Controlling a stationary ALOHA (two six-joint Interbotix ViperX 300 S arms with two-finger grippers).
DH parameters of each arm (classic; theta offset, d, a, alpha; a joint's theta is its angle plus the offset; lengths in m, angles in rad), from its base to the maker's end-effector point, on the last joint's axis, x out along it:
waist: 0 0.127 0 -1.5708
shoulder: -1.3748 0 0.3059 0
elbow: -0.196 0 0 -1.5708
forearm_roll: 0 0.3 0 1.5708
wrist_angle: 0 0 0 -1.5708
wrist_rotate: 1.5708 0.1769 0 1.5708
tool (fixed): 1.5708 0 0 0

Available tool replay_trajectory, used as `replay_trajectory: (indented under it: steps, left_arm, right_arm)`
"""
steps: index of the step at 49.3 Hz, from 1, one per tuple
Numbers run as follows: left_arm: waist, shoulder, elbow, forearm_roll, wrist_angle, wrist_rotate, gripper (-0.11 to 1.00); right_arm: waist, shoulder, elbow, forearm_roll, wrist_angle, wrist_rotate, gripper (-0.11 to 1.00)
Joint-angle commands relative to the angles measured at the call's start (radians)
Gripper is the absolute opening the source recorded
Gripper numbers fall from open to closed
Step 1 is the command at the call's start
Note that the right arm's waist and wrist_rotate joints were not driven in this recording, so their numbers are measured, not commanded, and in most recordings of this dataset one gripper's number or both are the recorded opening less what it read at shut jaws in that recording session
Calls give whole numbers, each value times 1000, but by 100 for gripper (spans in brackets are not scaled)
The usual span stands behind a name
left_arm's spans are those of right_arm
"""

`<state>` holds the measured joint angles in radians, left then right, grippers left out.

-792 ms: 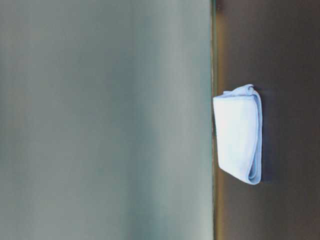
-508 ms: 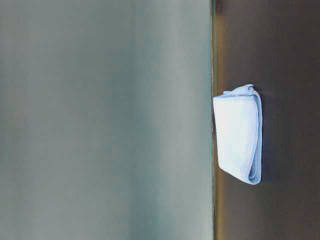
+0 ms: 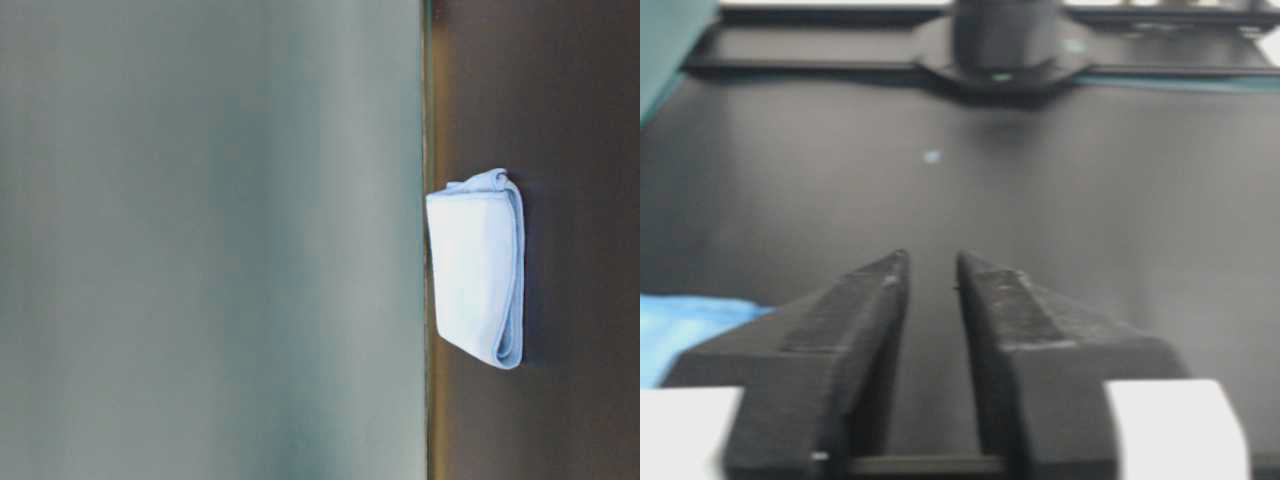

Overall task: Push a blue cloth with the left arm to wipe the desk.
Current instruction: 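Move the left gripper over the folded light-blue cloth, then lower the left gripper onto the cloth's top surface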

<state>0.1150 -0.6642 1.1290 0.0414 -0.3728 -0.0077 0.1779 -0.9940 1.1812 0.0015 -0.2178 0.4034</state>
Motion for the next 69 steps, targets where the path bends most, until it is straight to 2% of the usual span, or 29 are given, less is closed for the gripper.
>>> replay_trajectory:
  steps: [1, 11, 29, 37, 41, 43, 52, 56, 63, 69]
  left_arm:
    - [38, 110, -64, 3, -46, -2, 19]
    - [94, 333, -212, 3, -48, -2, 5]
    - [233, 670, -483, 3, 52, -14, 4]
    - [287, 775, -552, 3, 109, -17, 6]
    - [308, 807, -571, 3, 135, -17, 13]
    - [318, 818, -577, 3, 138, -17, 20]
    - [364, 870, -600, 3, 138, -17, 72]
    - [388, 899, -617, 3, 143, -17, 88]
    - [416, 963, -646, 3, 160, -17, 86]
    - [416, 1008, -678, 3, 221, -17, 86]
  right_arm:
    - [0, 3, -18, -2, -6, 0, 58]
    - [-2, 5, -17, -2, 0, 0, 57]
    - [0, 5, -11, -2, 0, 0, 54]
    - [-2, 3, -8, -2, 0, 2, 54]
    - [0, 3, -5, -2, 0, 0, 54]
    - [0, 5, -5, -2, 0, 0, 54]
    - [0, 3, -5, -2, 0, 2, 54]
    - [-2, 3, -5, -2, 0, 0, 54]
    - [0, 3, -3, 0, 0, 0, 54]
    - [-2, 3, 0, 0, -2, 0, 54]
